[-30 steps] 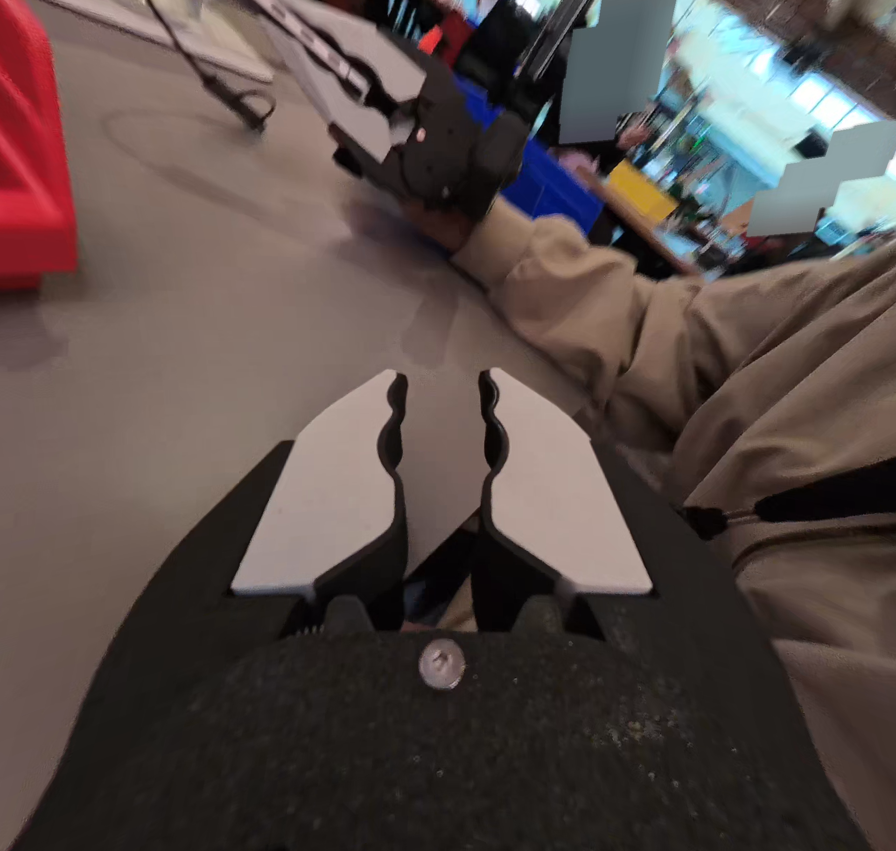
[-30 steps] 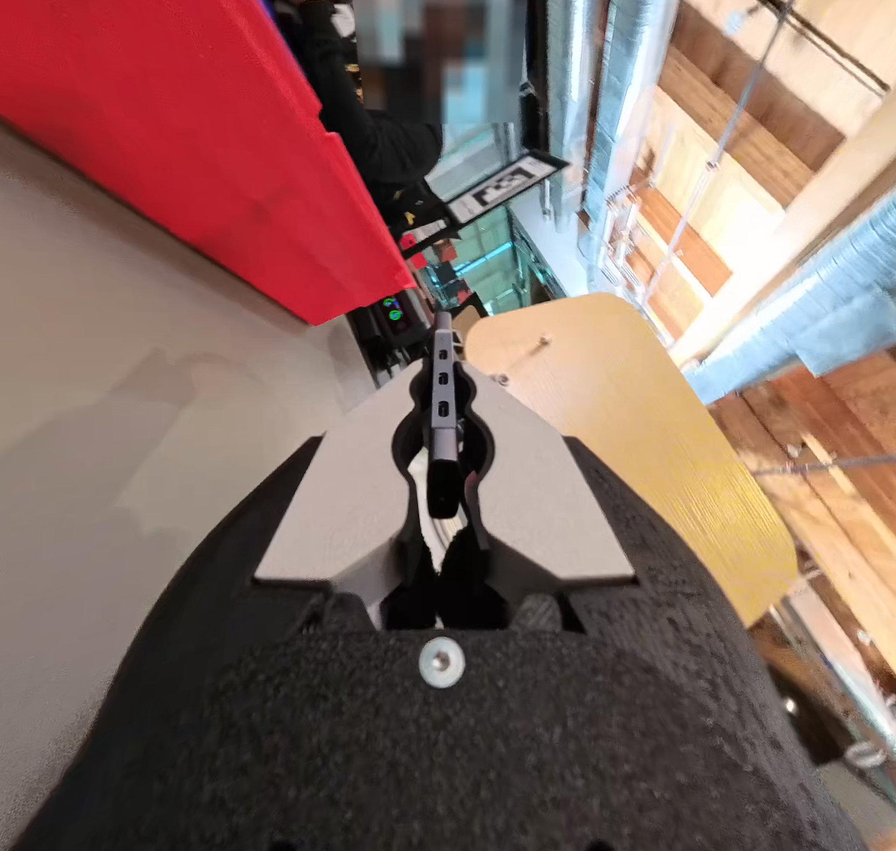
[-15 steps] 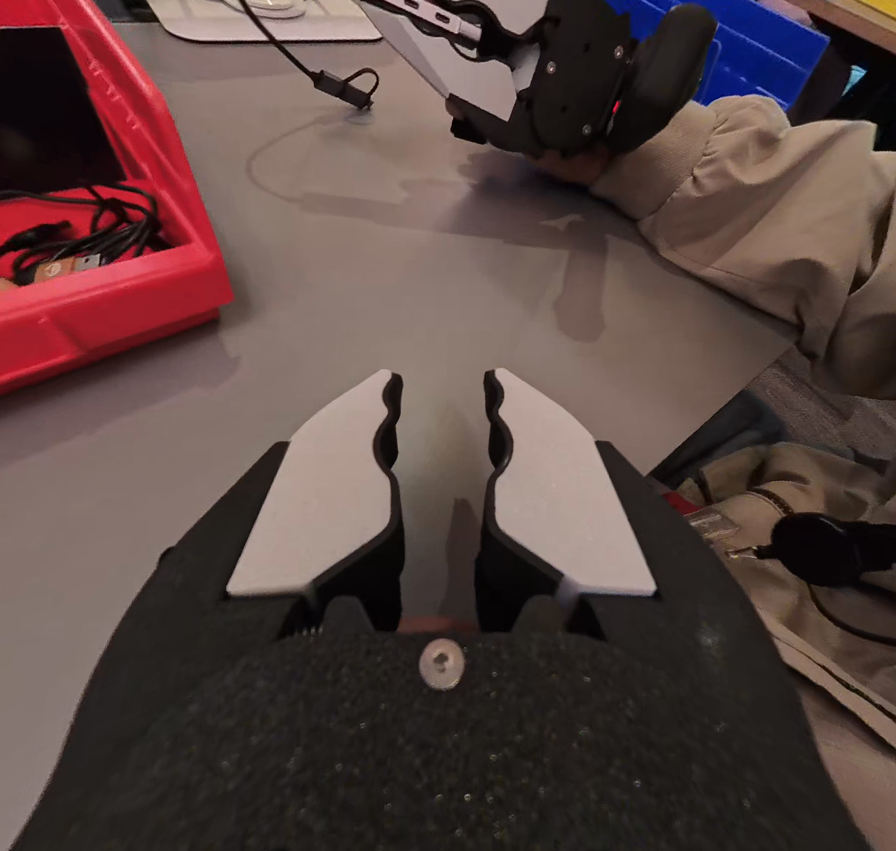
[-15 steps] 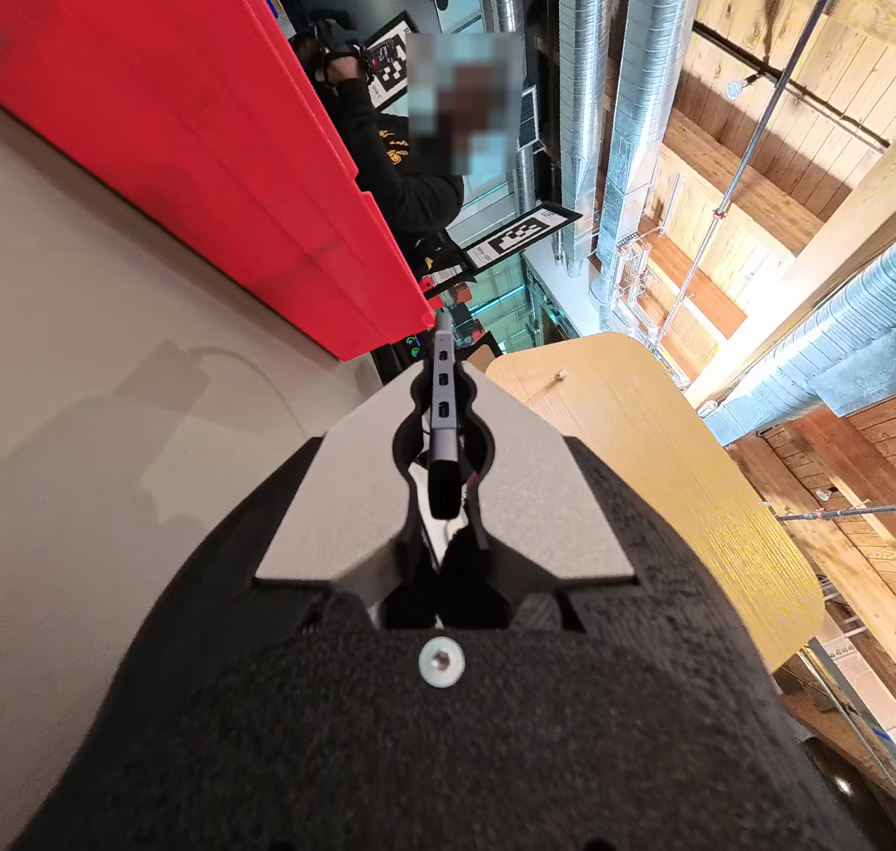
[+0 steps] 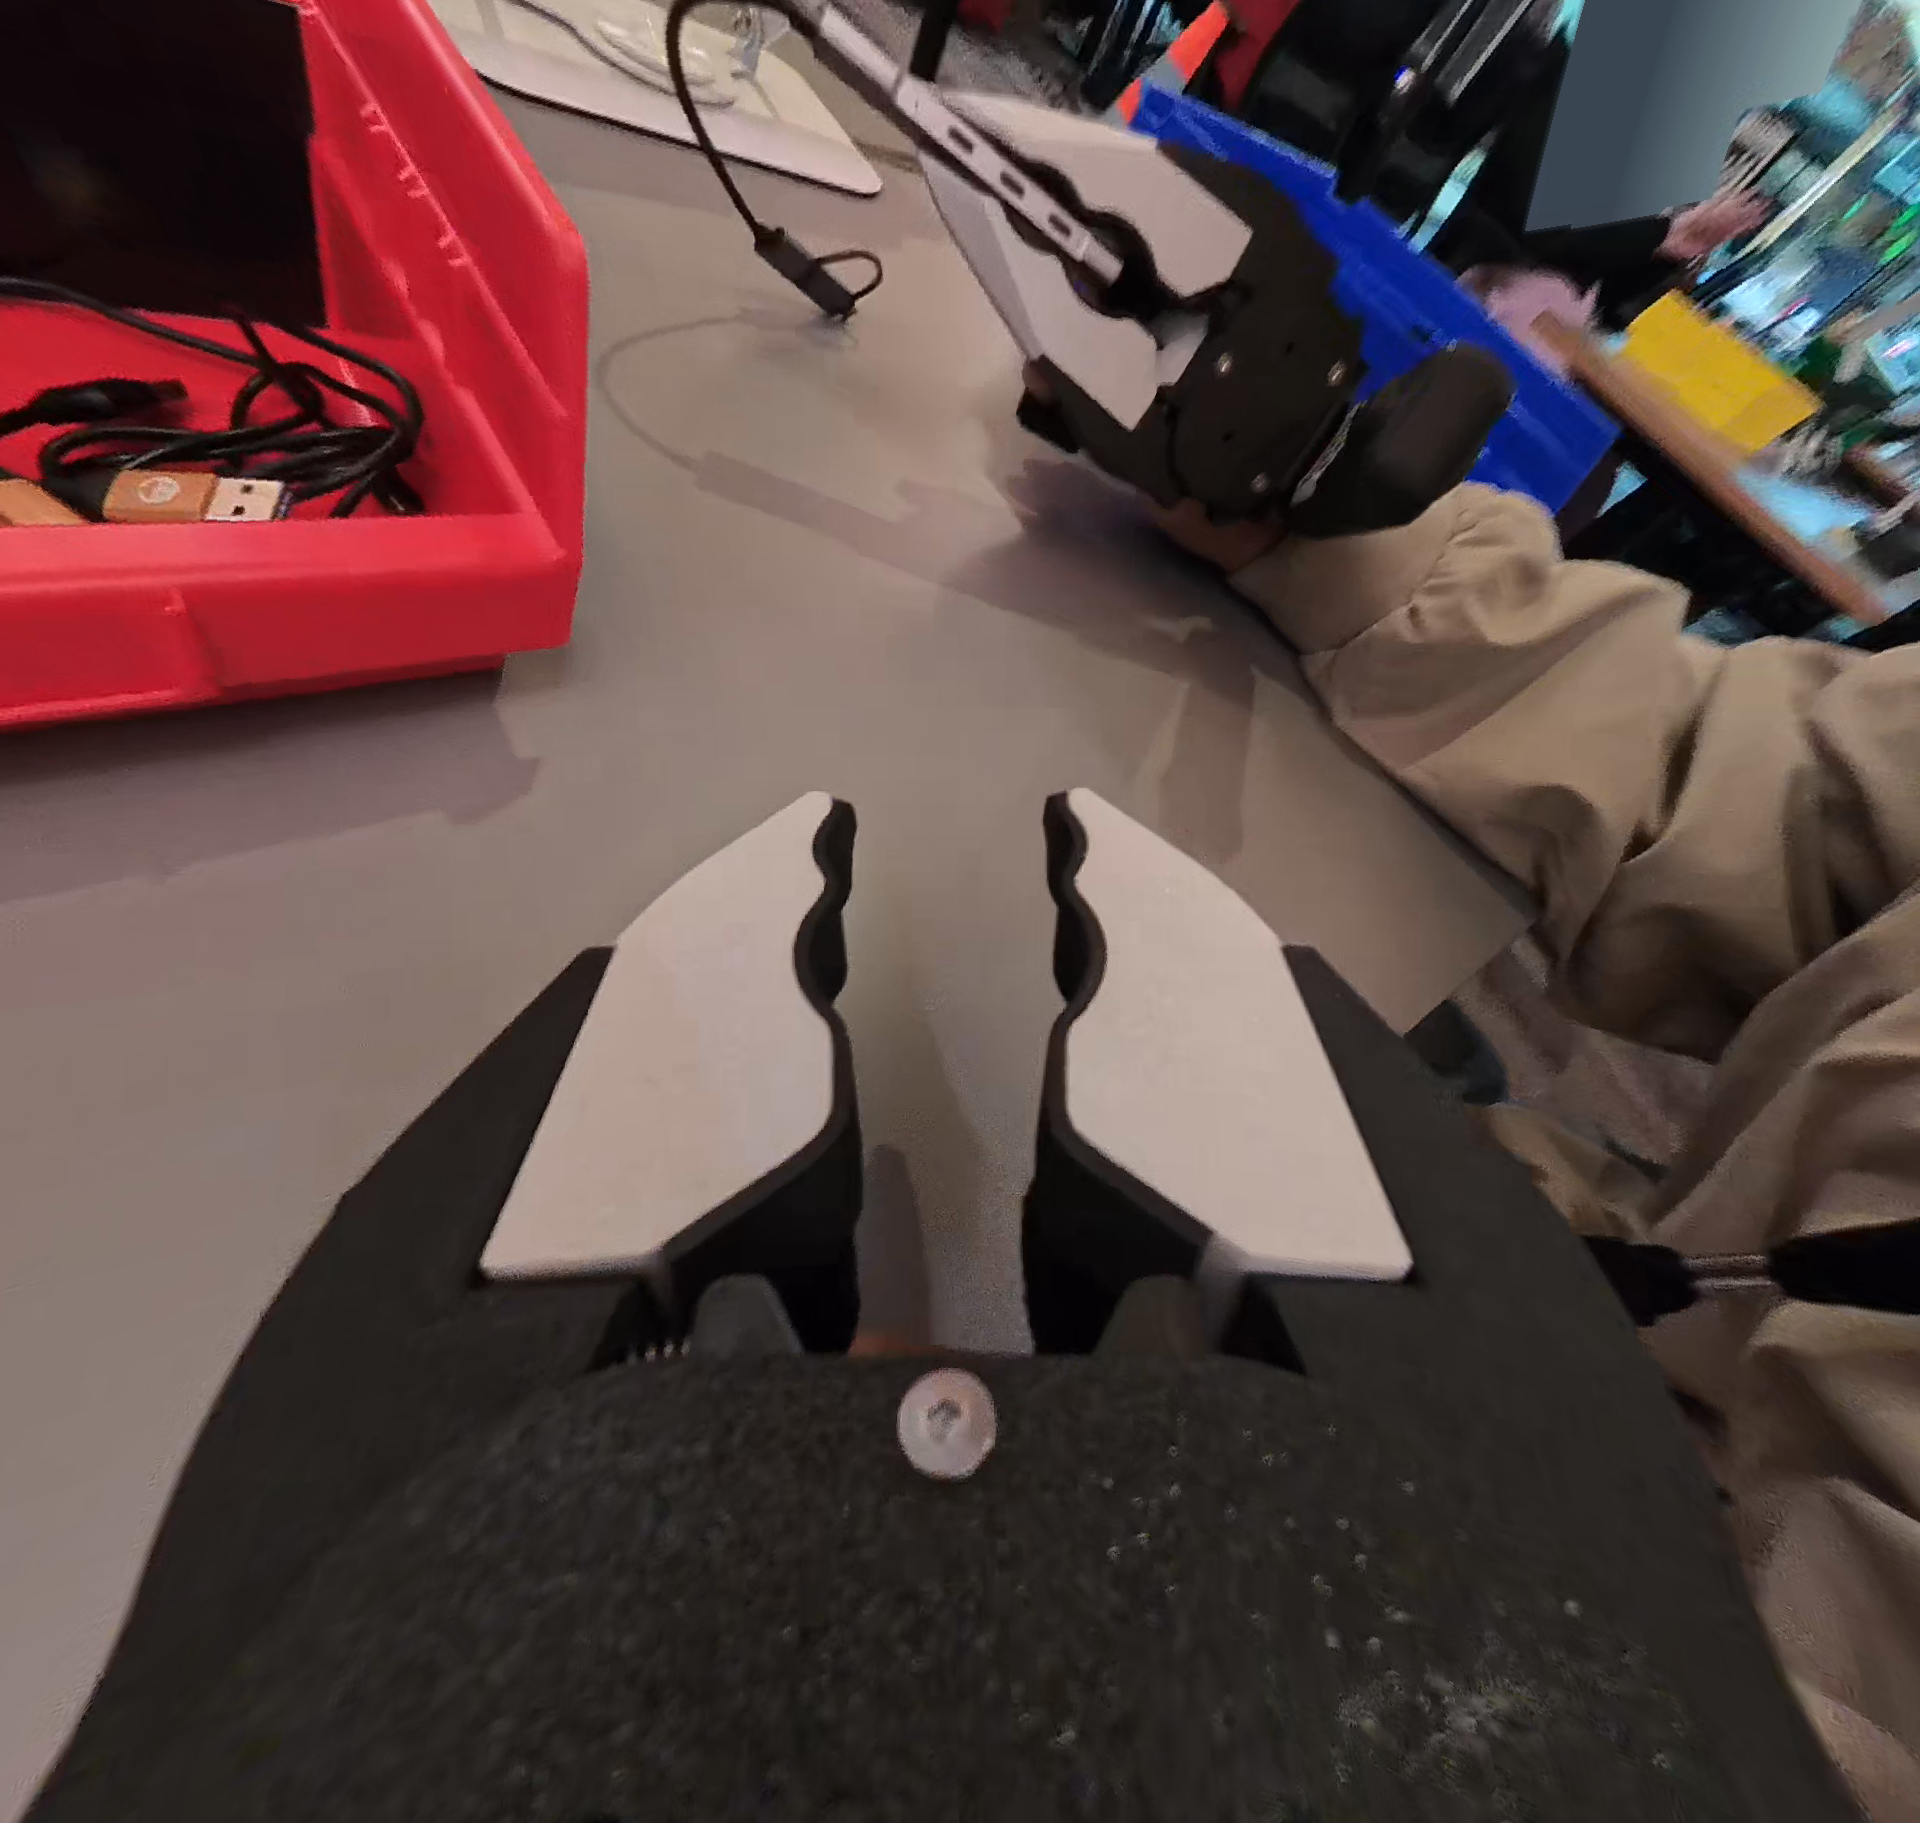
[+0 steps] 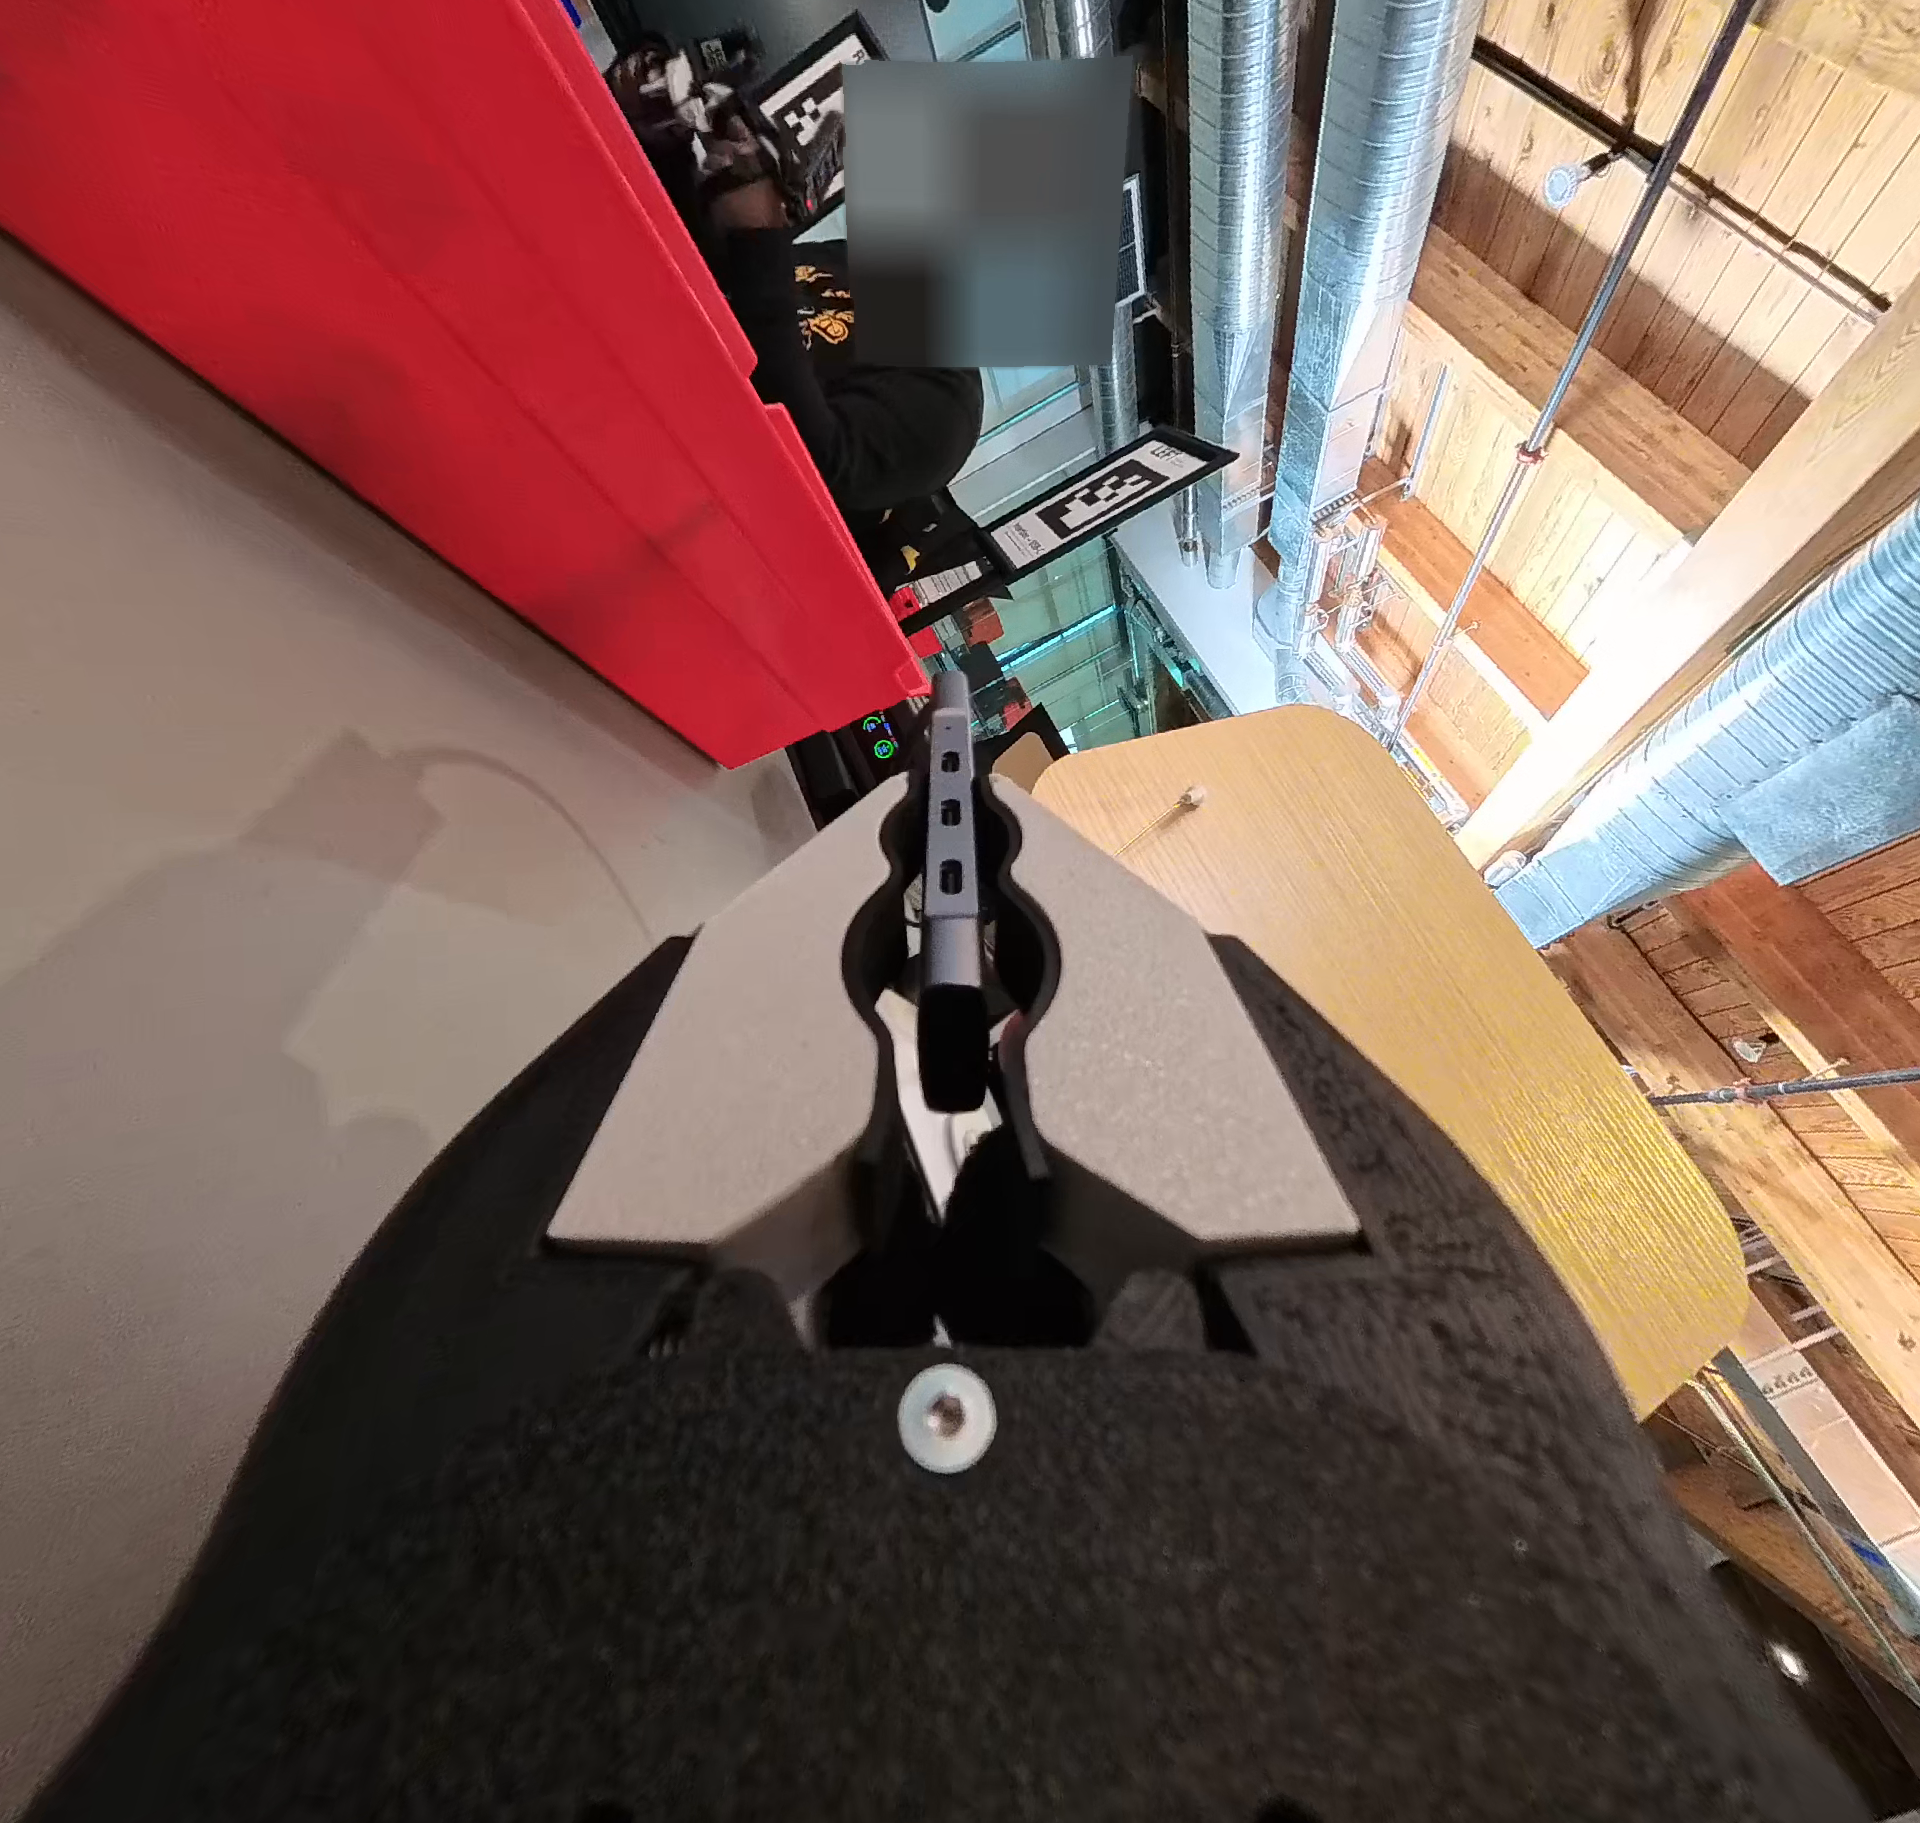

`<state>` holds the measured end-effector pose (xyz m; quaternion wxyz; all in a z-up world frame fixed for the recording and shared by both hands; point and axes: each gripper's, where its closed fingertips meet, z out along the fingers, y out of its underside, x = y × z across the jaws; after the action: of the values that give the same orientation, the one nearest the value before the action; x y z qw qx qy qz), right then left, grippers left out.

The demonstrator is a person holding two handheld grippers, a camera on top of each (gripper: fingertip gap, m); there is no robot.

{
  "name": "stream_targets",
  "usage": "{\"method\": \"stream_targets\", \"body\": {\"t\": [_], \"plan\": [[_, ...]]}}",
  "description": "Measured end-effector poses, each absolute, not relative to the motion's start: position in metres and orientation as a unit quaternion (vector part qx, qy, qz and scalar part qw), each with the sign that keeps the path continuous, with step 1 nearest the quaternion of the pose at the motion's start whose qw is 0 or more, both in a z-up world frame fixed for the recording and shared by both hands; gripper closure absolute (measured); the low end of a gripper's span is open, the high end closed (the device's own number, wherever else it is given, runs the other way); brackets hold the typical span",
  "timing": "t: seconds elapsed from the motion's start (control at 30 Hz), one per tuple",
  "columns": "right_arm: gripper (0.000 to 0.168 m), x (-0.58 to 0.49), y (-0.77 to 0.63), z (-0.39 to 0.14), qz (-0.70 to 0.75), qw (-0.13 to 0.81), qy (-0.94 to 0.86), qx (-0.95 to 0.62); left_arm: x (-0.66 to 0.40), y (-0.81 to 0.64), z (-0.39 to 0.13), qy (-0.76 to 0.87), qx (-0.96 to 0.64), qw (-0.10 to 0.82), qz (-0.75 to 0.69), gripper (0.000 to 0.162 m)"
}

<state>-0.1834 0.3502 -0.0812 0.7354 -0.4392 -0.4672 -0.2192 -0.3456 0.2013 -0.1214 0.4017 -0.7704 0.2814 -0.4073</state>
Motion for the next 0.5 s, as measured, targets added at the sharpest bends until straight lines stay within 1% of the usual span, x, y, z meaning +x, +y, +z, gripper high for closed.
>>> {"method": "stream_targets", "body": {"t": [0.1,0.23,0.3,0.33,0.5], "plan": [[0.161,-0.184,0.350,-0.082,-0.221,0.734,-0.469,-0.439,-0.357,0.209,-0.118,0.256,-0.771,0.403,-0.421,0.126],[0.161,-0.185,0.351,-0.083,-0.218,0.733,-0.470,-0.441,-0.370,0.223,-0.123,0.242,-0.786,0.415,-0.389,0.125],[0.161,-0.184,0.352,-0.084,-0.222,0.731,-0.471,-0.441,-0.372,0.231,-0.116,0.246,-0.781,0.429,-0.382,0.123],[0.161,-0.184,0.353,-0.084,-0.221,0.730,-0.471,-0.443,-0.373,0.236,-0.111,0.269,-0.778,0.428,-0.373,0.121],[0.161,-0.184,0.353,-0.084,-0.213,0.731,-0.468,-0.448,-0.374,0.276,-0.080,0.435,-0.738,0.408,-0.314,0.122]]}}
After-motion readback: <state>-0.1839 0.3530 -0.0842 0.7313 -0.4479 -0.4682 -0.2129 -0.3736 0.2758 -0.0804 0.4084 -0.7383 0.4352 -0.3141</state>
